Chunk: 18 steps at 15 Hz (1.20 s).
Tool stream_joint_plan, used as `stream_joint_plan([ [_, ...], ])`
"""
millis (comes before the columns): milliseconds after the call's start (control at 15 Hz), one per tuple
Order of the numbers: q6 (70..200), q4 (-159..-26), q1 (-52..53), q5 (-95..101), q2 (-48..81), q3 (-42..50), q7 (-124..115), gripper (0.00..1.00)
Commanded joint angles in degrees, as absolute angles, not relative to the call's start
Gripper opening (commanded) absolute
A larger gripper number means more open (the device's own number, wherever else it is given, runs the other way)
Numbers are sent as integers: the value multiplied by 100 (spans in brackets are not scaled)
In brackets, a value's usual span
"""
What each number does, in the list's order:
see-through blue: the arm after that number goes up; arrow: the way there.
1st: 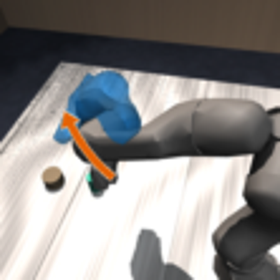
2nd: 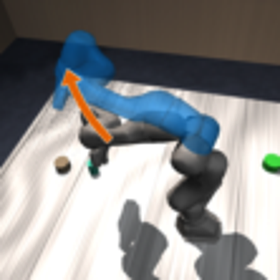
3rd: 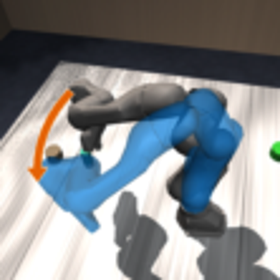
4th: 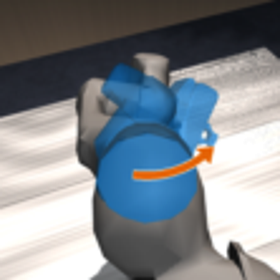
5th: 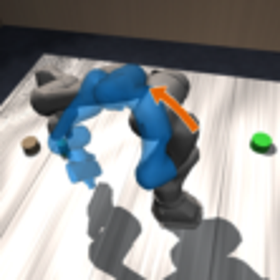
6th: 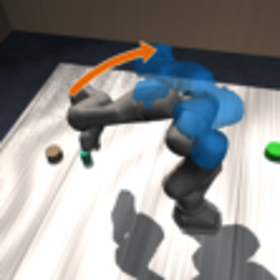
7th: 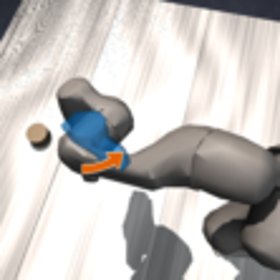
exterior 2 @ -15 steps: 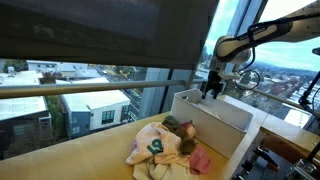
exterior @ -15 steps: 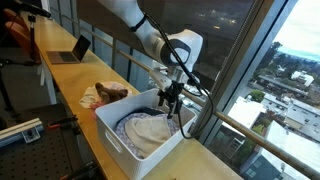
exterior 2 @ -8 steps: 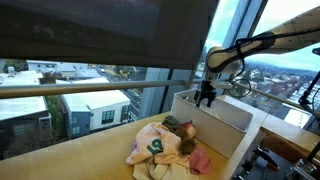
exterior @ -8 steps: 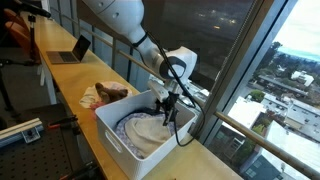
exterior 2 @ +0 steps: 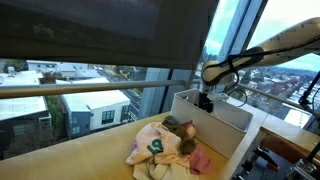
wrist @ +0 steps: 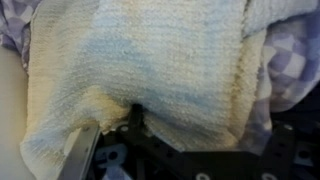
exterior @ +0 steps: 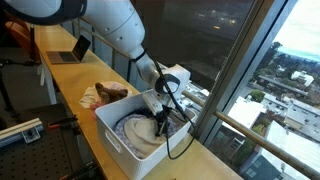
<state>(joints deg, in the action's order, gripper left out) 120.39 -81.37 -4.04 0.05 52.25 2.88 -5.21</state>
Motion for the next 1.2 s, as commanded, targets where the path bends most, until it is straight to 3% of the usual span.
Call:
stream_joint_plan([
  [0,12002,-8119,-382,-19,5244,295,-470,72],
  [600,11535,-8204,-581,-463,4529,194,-453,4],
  [667,11453,-8221,-610,-539,4415,188,-445,0],
  [1133,10656,-8402,-746,-1097,2976,122,-272,2],
])
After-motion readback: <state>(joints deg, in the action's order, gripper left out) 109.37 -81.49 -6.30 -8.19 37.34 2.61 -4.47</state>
